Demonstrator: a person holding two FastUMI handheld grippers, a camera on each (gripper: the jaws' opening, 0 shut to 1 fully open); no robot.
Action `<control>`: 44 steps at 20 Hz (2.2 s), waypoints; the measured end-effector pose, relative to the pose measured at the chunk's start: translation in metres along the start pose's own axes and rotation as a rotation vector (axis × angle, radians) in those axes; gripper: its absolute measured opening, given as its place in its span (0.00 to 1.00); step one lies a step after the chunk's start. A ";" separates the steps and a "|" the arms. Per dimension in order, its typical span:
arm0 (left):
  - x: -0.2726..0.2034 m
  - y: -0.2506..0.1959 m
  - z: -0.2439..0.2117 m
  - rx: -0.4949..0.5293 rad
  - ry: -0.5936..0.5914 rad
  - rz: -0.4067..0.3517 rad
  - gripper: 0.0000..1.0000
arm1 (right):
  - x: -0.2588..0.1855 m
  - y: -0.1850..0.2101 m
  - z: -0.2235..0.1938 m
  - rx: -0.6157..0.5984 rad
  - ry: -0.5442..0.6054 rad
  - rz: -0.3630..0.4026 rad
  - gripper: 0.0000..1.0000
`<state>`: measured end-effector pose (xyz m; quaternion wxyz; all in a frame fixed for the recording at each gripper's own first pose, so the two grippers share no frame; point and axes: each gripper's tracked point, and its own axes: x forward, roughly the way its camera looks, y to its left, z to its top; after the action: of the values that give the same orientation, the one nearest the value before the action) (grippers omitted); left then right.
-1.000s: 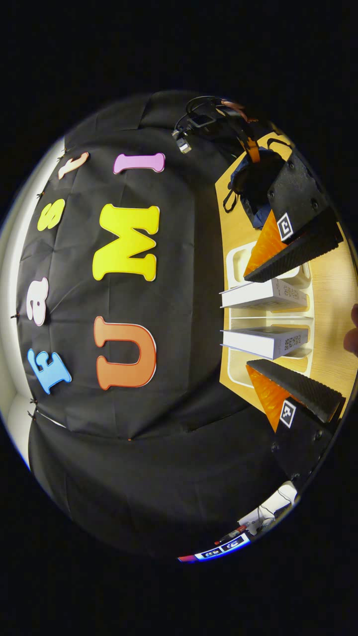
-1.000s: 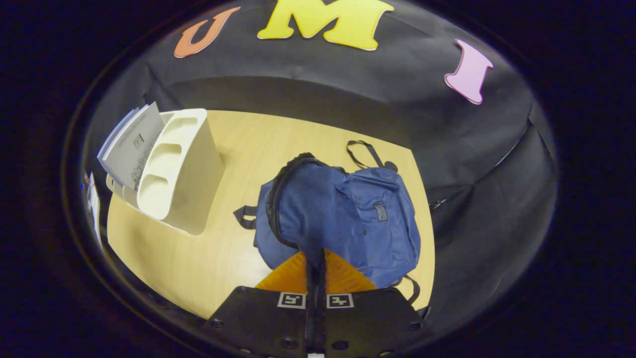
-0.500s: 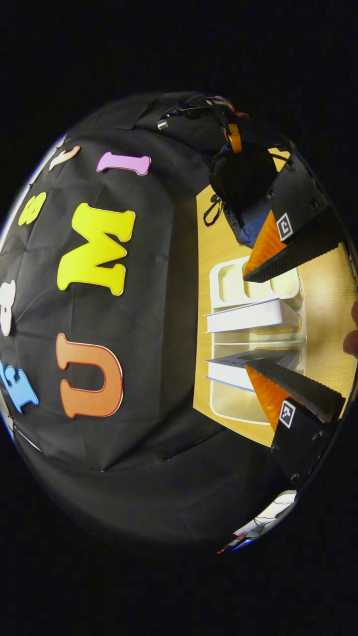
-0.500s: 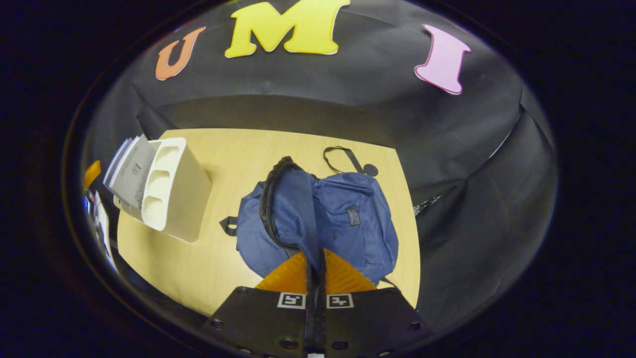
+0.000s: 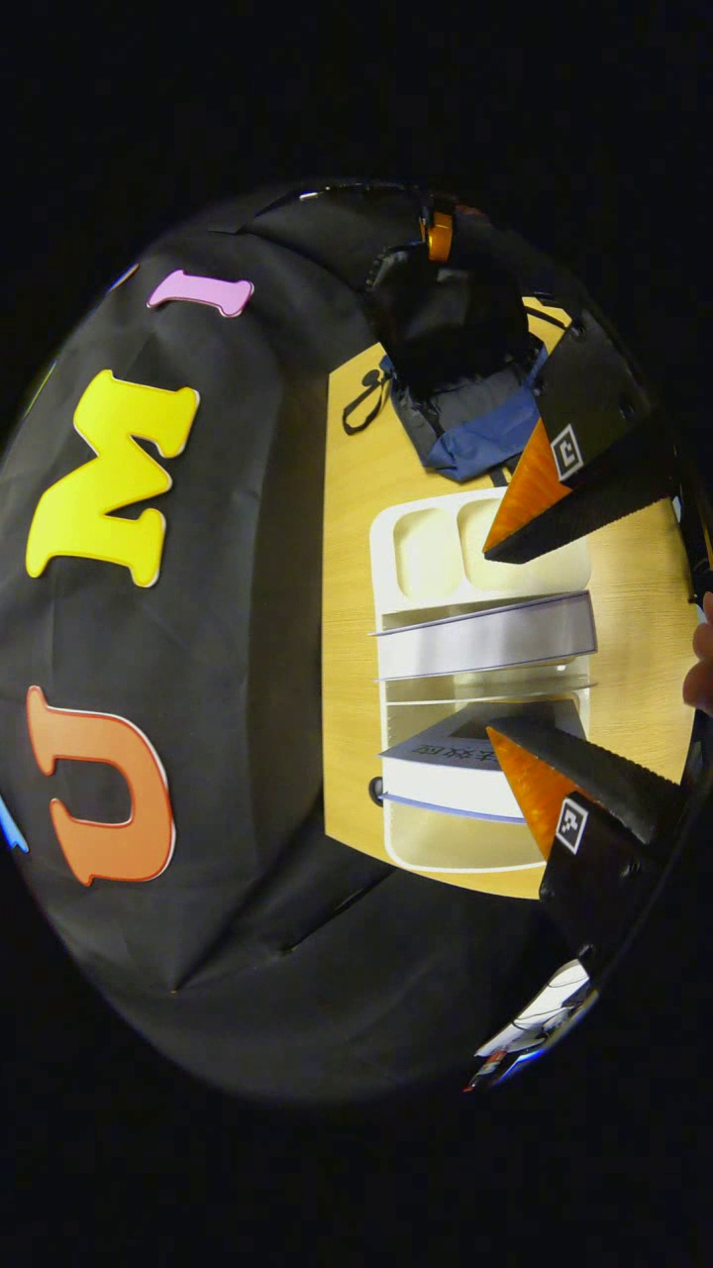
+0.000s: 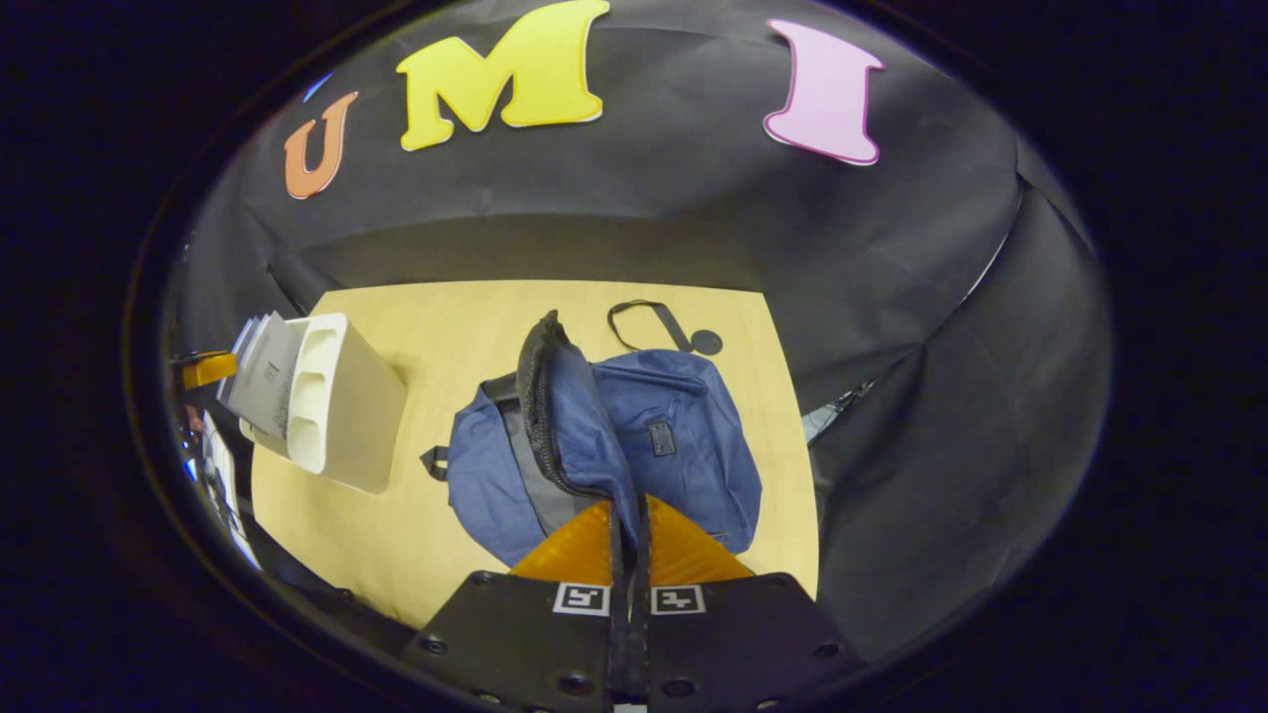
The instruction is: Open the schoolbag, grab two books from the bookshelf and put them into the schoolbag.
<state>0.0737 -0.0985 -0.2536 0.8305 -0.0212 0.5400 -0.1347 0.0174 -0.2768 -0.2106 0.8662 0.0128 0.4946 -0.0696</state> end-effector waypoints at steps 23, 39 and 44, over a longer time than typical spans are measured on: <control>0.048 0.009 -0.047 -0.071 0.492 0.082 0.69 | 0.002 0.004 -0.001 -0.011 -0.001 0.128 0.00; -0.041 0.017 -0.046 -0.044 0.468 0.061 0.43 | -0.012 0.017 -0.006 -0.034 -0.014 0.152 0.04; -0.101 0.026 -0.029 -0.062 0.354 0.012 0.43 | -0.015 0.023 -0.008 -0.040 -0.013 0.148 0.04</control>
<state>0.0148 -0.0458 -0.1805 0.7221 -0.0197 0.6820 -0.1146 0.0063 -0.2516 -0.2024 0.8722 0.0317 0.4880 0.0044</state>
